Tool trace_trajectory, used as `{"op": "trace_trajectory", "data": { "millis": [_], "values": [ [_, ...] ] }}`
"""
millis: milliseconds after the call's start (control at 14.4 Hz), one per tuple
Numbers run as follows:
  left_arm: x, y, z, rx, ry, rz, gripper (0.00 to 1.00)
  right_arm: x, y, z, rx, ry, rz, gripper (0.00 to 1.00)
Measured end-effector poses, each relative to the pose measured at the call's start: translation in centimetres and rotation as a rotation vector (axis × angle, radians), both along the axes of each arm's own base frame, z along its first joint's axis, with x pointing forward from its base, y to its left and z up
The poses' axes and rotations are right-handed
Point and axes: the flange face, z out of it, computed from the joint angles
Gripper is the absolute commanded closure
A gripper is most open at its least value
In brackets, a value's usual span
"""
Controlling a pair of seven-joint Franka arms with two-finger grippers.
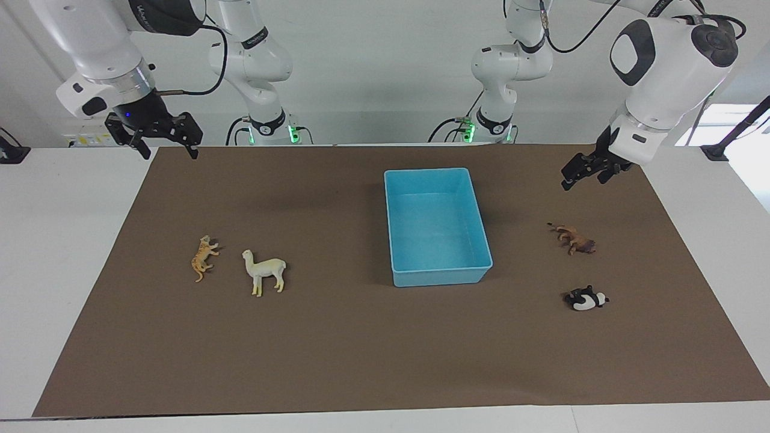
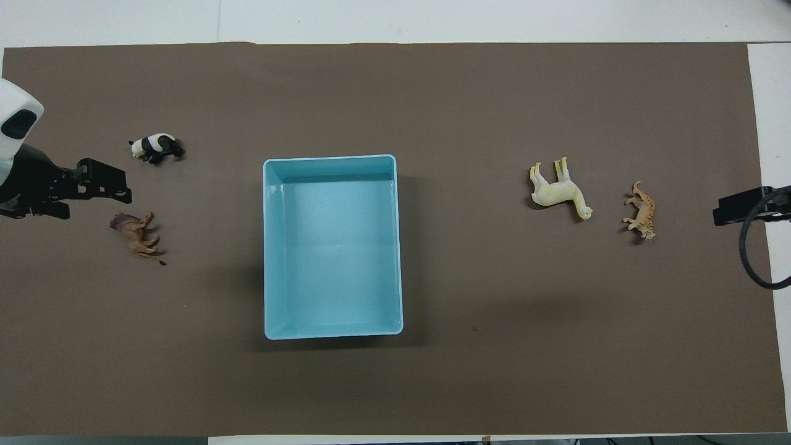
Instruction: Put all toys into storage box
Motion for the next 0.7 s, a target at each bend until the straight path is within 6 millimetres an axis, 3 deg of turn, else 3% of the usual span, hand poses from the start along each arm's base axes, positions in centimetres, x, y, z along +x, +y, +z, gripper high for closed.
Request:
{"op": "trace_trajectory", "data": {
  "millis": [697],
  "values": [
    [0.24,0.05,0.01,0.001,-0.017,0.002,0.00,0.04,0.17,0.01,0.000,-0.002,0.003,0.00]
  ]
}}
